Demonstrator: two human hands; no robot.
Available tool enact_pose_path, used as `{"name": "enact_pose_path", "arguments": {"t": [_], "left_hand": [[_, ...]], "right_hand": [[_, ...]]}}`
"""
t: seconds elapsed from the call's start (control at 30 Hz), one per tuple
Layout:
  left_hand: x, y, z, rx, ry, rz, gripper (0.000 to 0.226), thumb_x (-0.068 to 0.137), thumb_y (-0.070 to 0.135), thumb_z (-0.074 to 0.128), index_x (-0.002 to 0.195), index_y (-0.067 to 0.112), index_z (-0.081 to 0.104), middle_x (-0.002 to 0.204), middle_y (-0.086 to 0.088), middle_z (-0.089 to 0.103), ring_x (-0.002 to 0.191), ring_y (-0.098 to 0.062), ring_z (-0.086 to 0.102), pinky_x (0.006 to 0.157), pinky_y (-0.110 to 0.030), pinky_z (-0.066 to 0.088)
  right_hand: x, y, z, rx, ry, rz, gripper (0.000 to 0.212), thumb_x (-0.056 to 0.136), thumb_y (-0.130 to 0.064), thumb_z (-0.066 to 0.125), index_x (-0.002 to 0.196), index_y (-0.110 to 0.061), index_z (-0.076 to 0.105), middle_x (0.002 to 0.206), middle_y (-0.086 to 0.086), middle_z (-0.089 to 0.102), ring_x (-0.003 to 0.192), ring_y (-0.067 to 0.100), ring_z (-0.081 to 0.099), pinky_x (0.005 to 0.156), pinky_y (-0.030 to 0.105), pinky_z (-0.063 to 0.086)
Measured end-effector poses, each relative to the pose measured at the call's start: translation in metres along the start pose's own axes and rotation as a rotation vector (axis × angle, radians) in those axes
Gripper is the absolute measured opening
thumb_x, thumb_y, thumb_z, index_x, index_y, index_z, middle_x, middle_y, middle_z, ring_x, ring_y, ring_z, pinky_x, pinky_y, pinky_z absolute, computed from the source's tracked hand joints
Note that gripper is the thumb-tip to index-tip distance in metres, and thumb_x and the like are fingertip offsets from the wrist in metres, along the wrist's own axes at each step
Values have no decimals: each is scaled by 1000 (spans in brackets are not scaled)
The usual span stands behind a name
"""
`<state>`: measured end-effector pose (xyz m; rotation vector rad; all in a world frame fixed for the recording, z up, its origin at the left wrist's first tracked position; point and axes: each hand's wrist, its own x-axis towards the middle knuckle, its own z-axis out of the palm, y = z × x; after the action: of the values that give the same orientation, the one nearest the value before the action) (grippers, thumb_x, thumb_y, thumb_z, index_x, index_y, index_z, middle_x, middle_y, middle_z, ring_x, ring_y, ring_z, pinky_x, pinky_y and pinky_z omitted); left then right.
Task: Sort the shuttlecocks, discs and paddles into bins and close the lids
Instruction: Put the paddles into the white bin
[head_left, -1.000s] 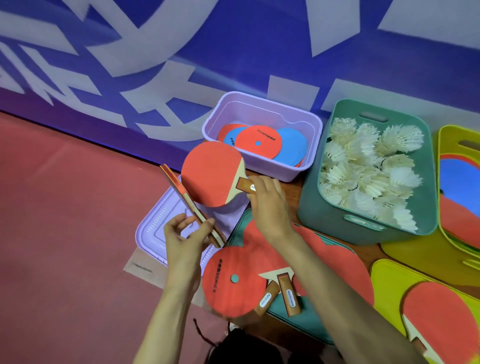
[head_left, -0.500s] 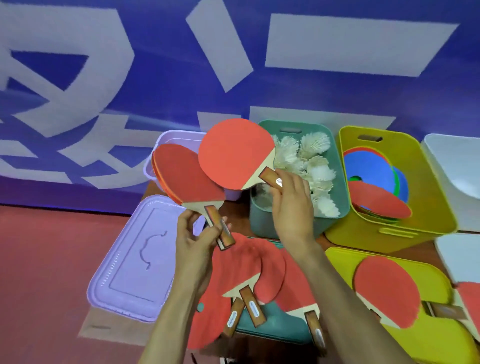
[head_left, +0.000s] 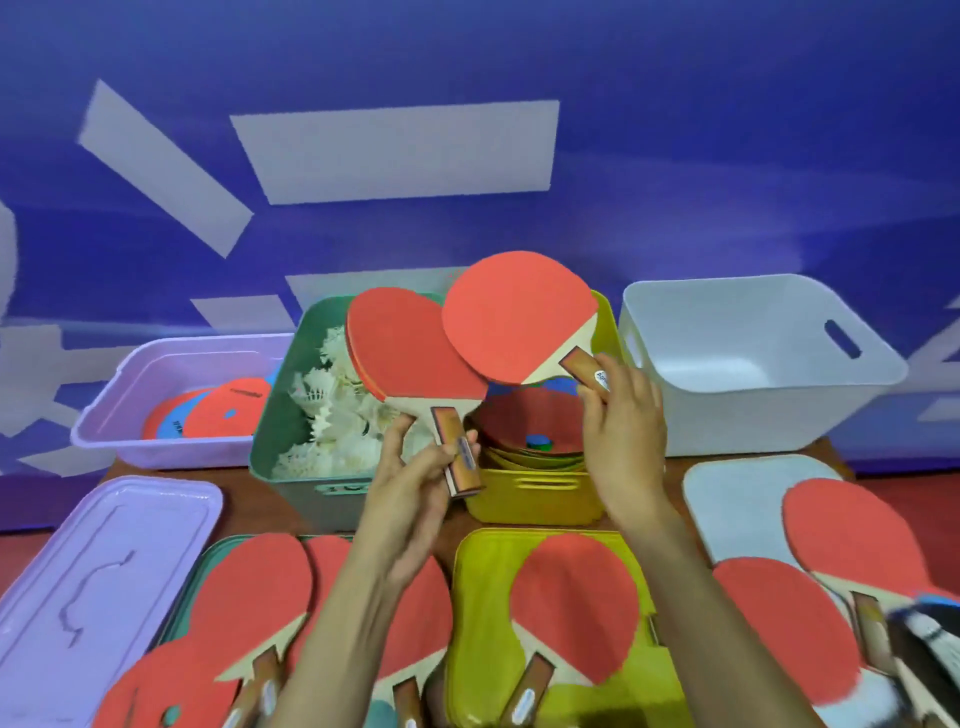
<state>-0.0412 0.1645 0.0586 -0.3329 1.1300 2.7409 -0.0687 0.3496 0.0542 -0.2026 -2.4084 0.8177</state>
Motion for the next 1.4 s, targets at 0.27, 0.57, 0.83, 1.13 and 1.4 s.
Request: {"name": "enact_pose_path", "arguments": {"t": [0.27,0.57,0.83,1.13,1.4], "left_hand": [[15,-88,111,44,74,-22,43,87,-15,37,124,7,40,94,-19,66,84,-28,70,70,-33,57],[42,-130,166,132,69,-53,38,82,-20,42,103,12,48,94,-22,67,80,-30,70,65,-41,59],[89,-148,199,239,4,-162,41,83,-21,42,110,10,44,94,-25,65,80,-33,69,77,-47,55],[151,-152,217,578,-33,-220,42,82,-19,48,101,17,57,89,-19,66,82,-30,65,77,-37,51],[188,-177,243,1278,-174,-127,57,78,-14,54,118,26,63,90,-2,63,71,-13,53,56,-20,42]], "right_hand": [[54,119,-82,-6,-71,81,33,93,-10,53,126,-4,53,119,15,58,111,32,47,89,40,41],[131,220,-109,-260,-304,180,27,92,-8,52,118,-1,55,115,20,57,109,36,46,90,40,39],[189,282,-67,-393,-715,253,21,91,-14,52,109,-4,56,110,16,61,104,35,54,75,32,40],[225,331,-30,-582,-1036,222,16,82,-12,61,95,-9,52,94,7,54,84,24,53,71,30,42],[230,343,-25,-753,-1250,102,18,94,-17,46,106,-10,56,85,4,49,78,19,49,77,26,38]]}}
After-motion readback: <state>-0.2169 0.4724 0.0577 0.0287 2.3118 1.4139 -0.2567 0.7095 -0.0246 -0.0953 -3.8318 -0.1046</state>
